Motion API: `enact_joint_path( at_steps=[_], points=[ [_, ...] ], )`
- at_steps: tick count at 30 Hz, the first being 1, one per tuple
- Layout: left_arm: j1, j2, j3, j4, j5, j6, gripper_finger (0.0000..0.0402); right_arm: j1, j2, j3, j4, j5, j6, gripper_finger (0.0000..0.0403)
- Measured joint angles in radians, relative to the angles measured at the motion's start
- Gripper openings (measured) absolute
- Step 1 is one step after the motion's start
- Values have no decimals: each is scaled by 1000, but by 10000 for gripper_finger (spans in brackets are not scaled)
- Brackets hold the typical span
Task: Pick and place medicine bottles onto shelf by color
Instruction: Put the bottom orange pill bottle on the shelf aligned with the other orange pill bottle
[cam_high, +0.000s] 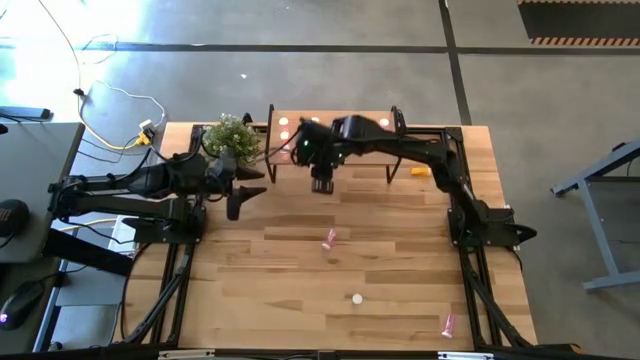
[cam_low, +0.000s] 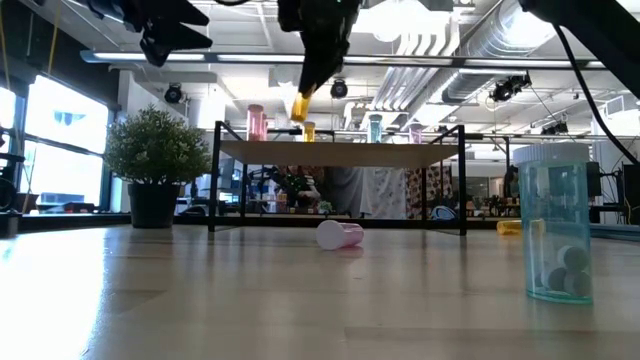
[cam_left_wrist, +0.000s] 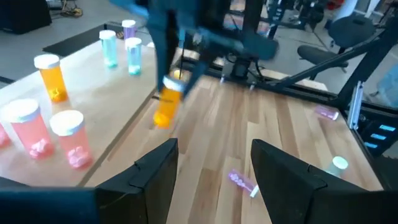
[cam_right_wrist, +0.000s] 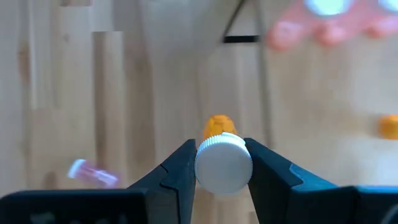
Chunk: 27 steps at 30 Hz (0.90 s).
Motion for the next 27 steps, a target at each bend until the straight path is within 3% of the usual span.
enact_joint_path(
  at_steps=[12, 27],
  points=[
    [26, 13, 0, 1, -10, -32, 195, -141, -24, 0, 84, 41, -141, 112],
    [26, 13, 0, 1, -48, -58, 195, -223, -10, -1, 84, -93, -179, 112]
  ],
)
